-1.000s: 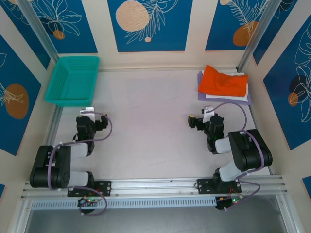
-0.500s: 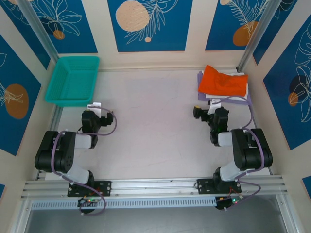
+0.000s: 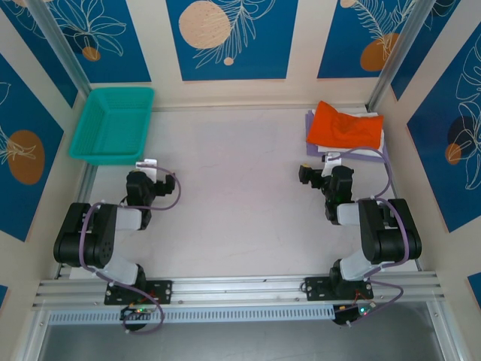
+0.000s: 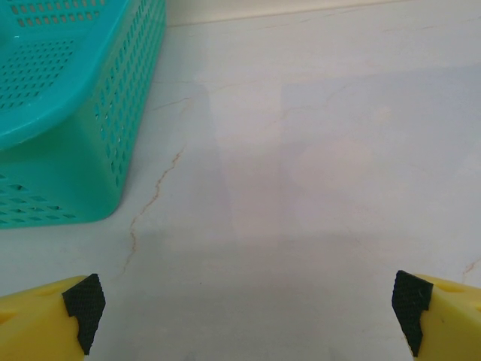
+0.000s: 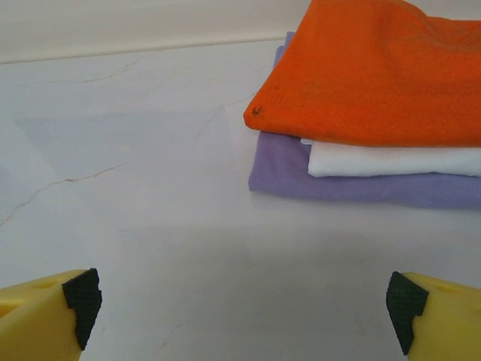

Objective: Fold and stack the t-shirts

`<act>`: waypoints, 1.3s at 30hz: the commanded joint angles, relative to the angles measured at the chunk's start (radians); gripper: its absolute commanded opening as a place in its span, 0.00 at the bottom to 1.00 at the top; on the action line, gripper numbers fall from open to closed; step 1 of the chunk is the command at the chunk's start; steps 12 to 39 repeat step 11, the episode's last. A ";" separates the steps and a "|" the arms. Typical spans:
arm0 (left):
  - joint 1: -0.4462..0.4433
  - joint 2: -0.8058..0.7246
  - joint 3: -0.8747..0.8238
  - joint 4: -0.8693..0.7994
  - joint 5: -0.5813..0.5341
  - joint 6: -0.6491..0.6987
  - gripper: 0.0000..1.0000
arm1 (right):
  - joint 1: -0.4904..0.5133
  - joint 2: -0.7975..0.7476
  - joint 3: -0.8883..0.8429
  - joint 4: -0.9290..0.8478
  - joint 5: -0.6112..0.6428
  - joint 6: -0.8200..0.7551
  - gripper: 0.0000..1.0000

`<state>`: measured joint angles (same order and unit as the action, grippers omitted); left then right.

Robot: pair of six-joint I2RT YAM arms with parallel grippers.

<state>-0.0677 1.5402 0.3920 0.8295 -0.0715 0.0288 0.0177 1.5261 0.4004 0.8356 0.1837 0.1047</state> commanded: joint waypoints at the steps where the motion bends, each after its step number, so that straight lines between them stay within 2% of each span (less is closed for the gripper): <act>1: -0.004 -0.003 0.009 0.004 -0.005 0.010 1.00 | 0.002 -0.003 -0.001 0.006 0.010 0.012 0.99; 39: -0.004 -0.003 0.007 0.006 -0.005 0.010 1.00 | -0.011 -0.004 0.000 -0.001 -0.019 0.018 0.99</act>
